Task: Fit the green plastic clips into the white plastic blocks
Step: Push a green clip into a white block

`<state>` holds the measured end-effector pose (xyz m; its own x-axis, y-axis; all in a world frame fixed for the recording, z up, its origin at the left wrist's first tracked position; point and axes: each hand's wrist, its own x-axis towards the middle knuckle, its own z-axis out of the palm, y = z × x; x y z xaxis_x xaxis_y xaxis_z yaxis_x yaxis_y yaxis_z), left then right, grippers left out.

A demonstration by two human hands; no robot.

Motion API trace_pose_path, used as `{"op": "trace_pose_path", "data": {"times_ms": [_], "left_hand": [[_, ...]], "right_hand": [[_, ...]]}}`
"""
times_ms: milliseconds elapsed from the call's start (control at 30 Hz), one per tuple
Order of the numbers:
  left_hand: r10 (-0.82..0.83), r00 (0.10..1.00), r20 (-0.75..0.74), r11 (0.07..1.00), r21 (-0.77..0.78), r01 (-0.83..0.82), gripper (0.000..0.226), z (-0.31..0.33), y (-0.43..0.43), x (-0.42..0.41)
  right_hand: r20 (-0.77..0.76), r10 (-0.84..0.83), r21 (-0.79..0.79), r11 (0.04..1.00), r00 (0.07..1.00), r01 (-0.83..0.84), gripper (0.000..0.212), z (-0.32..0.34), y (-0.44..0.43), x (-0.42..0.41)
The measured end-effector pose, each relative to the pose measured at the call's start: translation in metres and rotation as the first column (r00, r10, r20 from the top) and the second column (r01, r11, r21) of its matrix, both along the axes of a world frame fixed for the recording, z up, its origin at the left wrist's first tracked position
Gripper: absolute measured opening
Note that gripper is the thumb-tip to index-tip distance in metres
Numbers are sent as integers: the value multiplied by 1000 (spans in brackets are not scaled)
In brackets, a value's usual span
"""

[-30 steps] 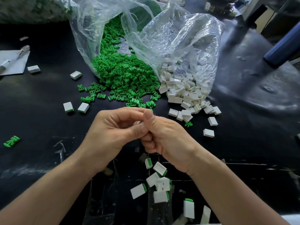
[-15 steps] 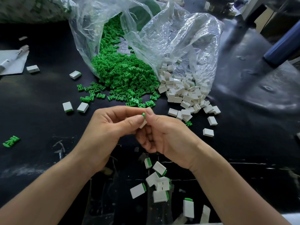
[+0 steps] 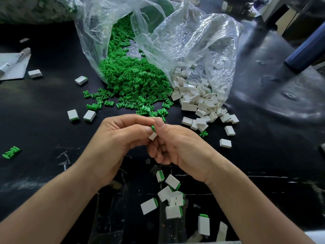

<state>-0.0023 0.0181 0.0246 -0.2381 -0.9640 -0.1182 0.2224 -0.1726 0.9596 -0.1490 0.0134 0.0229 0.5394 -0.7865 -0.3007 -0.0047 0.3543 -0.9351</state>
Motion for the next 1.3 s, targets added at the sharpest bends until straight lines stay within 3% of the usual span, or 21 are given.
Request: {"op": "trace_pose_path", "data": {"times_ms": [133,433,533,767,900,1100,1300], "left_hand": [[4,999,-33,998,59,-2,29,-1,-1,2],[-14,997,-73,999,43,17,24,1,-1,2],[-13,997,-72,999,39,16,24,1,0,1],[-68,997,-45,995,70,71,24,0,0,2],[-78,995,-57,996,33,80,20,2,1,1],[-23,996,-84,997,68,29,21,1,2,-1],[23,995,-99,994,106,-12,23,-1,2,-3]], "right_hand": [[-37,1,-39,999,999,-2,76,1,0,0],[-71,-11,-81,997,997,5,78,7,0,-2],[-114,11,-99,995,993,-22,73,6,1,-3],[-221,-46,-152,988,974,13,37,6,3,-2],[-243,-52,-168,986,969,11,41,3,2,-3],[-223,-93,-254,967,970,34,29,-1,3,1],[-314,-110,-352,936,943,-8,25,-5,3,2]]}}
